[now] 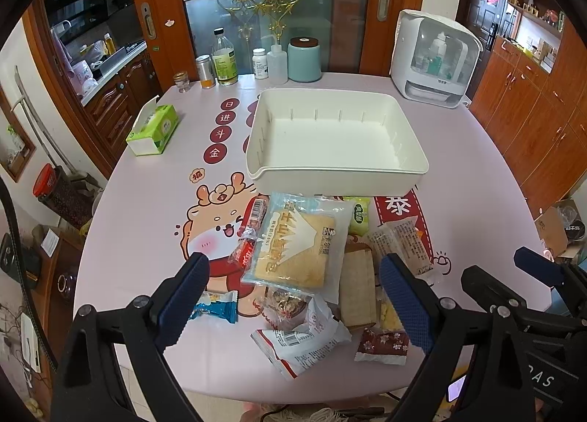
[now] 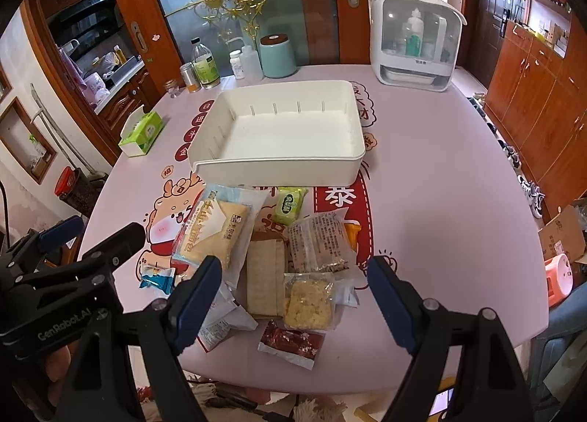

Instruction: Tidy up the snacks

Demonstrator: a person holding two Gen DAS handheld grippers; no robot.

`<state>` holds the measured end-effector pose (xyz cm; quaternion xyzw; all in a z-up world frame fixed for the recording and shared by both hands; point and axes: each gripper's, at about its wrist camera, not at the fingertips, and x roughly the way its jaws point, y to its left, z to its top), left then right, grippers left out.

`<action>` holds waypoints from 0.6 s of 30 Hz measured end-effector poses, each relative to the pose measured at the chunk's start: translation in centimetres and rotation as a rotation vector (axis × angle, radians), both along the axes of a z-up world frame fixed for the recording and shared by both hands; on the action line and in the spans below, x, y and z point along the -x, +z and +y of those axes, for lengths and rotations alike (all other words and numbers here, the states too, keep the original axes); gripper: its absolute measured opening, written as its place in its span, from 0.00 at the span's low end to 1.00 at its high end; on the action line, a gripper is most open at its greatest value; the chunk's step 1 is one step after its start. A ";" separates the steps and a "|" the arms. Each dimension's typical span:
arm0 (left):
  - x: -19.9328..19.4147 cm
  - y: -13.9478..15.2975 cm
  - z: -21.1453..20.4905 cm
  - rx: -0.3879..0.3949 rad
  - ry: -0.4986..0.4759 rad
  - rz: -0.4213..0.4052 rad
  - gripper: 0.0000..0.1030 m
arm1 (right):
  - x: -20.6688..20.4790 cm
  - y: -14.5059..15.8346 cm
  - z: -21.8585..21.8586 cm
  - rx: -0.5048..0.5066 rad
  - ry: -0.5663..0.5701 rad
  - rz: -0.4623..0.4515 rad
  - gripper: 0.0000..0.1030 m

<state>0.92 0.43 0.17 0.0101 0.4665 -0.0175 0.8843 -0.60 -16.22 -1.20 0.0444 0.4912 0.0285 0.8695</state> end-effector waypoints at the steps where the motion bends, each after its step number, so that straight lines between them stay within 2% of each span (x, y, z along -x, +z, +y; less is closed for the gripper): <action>1: 0.1 -0.1 0.0 -0.001 0.000 0.001 0.91 | 0.0 -0.1 0.0 0.000 -0.001 0.001 0.80; 18: 0.9 -0.2 -0.1 -0.007 0.004 0.001 0.91 | 0.9 -0.1 -0.1 -0.012 0.006 -0.002 0.80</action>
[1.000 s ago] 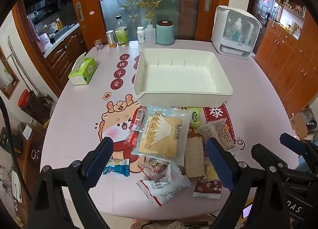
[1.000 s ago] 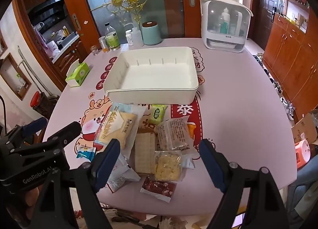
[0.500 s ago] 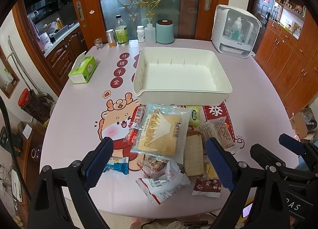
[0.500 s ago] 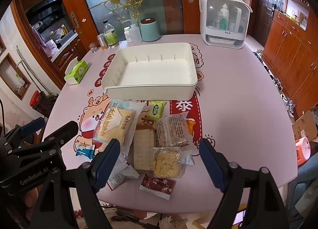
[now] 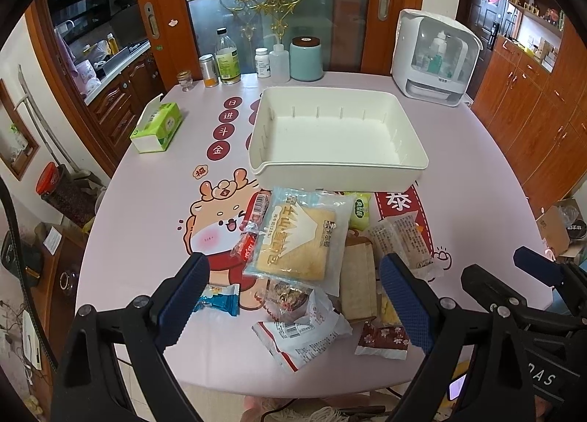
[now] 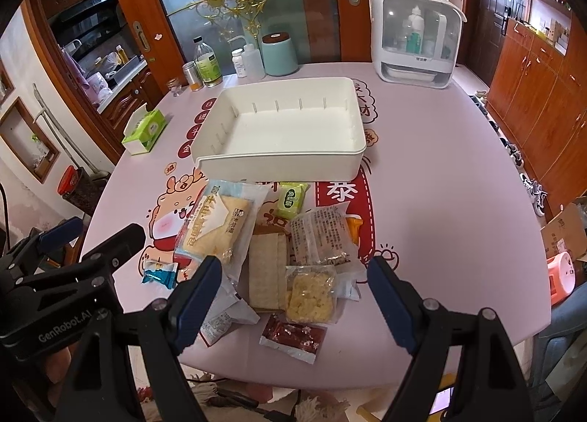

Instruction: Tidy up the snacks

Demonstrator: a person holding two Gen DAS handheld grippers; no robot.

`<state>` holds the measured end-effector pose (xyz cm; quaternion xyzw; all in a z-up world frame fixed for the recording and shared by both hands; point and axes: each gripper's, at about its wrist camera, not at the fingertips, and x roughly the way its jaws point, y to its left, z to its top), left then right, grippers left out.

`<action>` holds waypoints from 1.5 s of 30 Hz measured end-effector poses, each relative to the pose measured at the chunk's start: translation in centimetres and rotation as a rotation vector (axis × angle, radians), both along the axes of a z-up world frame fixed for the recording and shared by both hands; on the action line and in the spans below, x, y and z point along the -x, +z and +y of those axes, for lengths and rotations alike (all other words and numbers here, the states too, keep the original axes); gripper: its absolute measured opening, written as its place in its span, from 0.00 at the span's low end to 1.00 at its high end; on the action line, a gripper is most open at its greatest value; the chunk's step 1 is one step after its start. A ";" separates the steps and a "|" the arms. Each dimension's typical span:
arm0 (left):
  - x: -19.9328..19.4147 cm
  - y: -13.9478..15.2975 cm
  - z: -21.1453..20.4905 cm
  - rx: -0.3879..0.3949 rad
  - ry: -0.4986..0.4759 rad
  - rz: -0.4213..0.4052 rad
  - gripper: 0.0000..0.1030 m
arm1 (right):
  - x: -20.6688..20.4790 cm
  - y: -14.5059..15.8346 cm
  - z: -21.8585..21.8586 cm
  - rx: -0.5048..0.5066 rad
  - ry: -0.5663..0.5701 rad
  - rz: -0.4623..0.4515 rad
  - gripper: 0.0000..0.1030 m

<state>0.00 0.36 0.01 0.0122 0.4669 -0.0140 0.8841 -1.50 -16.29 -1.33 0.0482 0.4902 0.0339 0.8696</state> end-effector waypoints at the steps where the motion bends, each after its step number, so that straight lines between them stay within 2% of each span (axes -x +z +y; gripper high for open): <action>1: 0.0 0.0 0.0 0.000 0.000 0.000 0.91 | 0.1 0.0 0.0 -0.003 -0.001 0.000 0.80; 21: 2.6 0.2 -0.2 0.030 0.039 -0.009 0.91 | 1.4 0.1 -0.6 -0.013 0.053 -0.020 0.77; 31: 2.8 0.4 0.5 0.002 0.033 -0.011 0.91 | 1.9 0.3 -0.2 -0.021 0.058 -0.015 0.77; 41: 0.5 0.0 3.0 0.012 -0.046 0.011 0.91 | 1.1 0.1 1.5 -0.008 -0.021 0.008 0.77; 45: -1.4 -1.6 5.7 0.056 -0.031 0.050 0.91 | 0.2 -1.1 2.0 -0.014 -0.084 0.038 0.77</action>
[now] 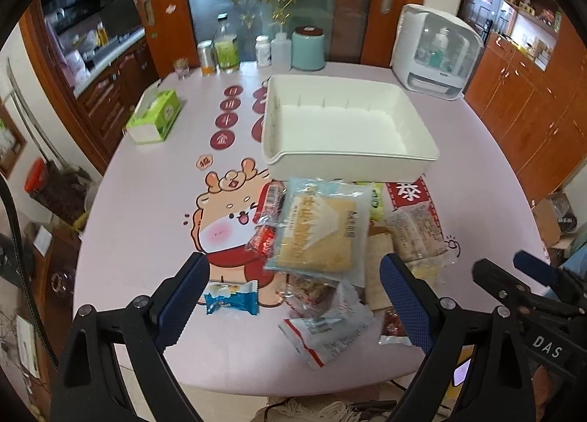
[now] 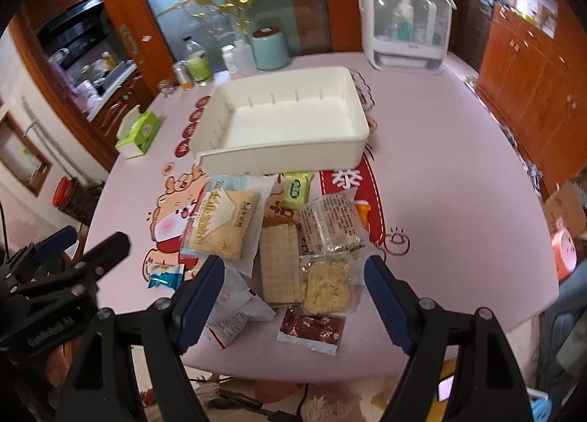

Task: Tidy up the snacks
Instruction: 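Grasp the bread loaf with the left gripper while the right grasps a clear snack pack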

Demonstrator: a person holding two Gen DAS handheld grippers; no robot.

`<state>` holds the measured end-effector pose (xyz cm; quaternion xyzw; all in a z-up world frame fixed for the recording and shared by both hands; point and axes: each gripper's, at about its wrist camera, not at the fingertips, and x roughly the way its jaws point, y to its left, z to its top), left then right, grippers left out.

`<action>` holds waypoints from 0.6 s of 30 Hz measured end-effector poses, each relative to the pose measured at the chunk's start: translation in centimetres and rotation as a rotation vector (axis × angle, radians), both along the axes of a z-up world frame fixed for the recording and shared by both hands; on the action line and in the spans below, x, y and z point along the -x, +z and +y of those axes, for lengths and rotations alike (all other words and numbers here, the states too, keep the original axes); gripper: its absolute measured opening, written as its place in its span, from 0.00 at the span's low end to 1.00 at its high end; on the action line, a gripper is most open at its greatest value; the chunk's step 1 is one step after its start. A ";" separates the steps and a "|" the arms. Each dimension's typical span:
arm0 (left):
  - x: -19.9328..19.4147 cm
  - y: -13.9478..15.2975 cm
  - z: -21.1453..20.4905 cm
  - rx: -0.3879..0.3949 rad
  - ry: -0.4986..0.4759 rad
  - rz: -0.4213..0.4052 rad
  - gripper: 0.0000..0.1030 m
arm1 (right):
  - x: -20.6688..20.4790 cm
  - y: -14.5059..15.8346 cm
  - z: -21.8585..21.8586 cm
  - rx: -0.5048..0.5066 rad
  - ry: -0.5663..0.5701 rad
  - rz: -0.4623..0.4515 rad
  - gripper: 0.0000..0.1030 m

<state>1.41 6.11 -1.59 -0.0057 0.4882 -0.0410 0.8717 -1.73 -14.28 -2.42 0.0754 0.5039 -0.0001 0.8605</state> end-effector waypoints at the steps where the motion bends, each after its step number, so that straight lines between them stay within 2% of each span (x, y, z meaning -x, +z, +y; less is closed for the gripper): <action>1: -0.5 -0.6 0.8 0.009 0.010 0.009 0.91 | -0.2 -0.3 0.0 -0.001 -0.011 0.006 0.77; 5: -1.8 -2.8 3.0 0.019 0.034 0.049 0.91 | -0.5 -1.8 0.3 0.027 -0.061 0.030 0.77; 12: -3.8 -5.8 3.4 -0.020 -0.033 0.086 0.91 | -0.5 -4.2 -1.2 0.021 -0.142 0.084 0.77; 18: -6.7 -9.1 1.9 0.067 -0.116 0.197 0.91 | -1.7 -6.9 -2.3 0.066 -0.117 0.134 0.77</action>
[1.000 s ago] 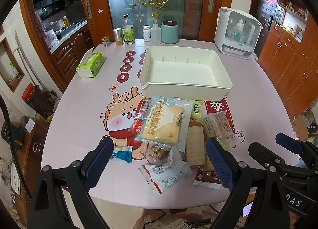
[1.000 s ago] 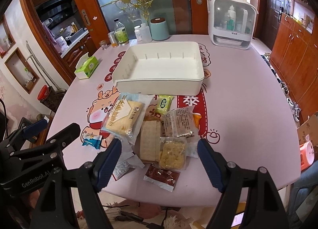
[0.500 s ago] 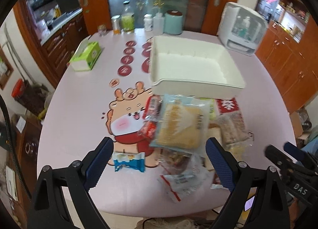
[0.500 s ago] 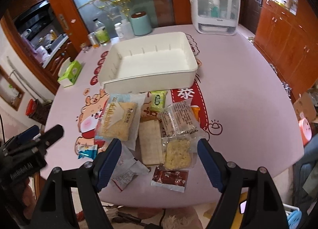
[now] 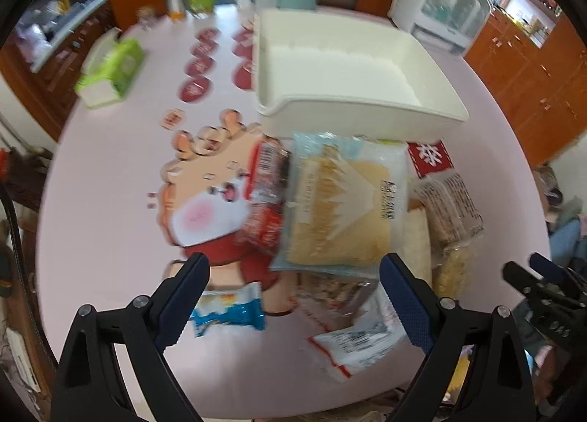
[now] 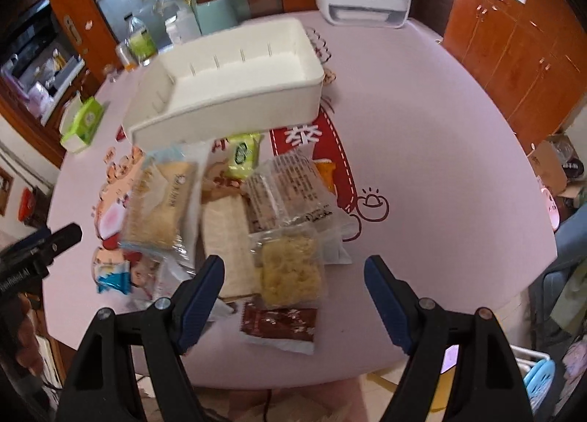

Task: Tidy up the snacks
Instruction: 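Grasp the bread loaf with the left gripper while the right grasps a clear snack pack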

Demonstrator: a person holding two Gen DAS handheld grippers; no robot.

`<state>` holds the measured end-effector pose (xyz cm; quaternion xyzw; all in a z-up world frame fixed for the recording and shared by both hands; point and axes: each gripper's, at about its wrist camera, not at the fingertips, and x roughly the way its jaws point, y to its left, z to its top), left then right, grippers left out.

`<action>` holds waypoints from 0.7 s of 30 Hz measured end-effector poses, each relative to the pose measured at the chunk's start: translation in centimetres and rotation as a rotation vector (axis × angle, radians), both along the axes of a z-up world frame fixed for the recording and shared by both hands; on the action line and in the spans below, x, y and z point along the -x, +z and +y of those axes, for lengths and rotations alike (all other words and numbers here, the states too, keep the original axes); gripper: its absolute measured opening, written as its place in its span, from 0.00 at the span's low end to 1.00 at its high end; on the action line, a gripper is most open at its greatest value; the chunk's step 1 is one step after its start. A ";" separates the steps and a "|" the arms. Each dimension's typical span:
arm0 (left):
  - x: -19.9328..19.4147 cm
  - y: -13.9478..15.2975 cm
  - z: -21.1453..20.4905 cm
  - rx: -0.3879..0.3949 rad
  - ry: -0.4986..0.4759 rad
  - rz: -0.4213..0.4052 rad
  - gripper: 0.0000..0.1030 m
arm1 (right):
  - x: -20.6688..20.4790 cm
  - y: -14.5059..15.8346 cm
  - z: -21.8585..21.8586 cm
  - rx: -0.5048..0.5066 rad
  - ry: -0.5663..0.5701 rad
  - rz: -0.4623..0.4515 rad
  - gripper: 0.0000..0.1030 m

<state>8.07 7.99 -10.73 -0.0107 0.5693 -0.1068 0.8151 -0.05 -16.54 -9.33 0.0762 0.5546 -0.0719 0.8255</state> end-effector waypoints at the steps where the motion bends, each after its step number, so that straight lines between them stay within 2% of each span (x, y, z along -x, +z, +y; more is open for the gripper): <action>1: -0.6 -0.6 -0.5 0.015 -0.011 0.016 0.91 | -0.3 -0.5 -0.1 0.002 0.011 0.010 0.77; 8: -3.7 -4.4 -3.3 0.064 -0.015 0.111 0.91 | -4.1 -2.8 -1.2 -0.006 0.076 0.029 0.77; 14: -5.3 -6.7 -6.0 0.015 -0.017 0.166 0.91 | -8.4 -5.3 -1.8 0.018 0.168 0.077 0.77; 21: -7.2 -8.0 -8.0 -0.060 0.014 0.180 0.97 | -11.1 -9.1 -2.2 -0.065 0.264 0.190 0.77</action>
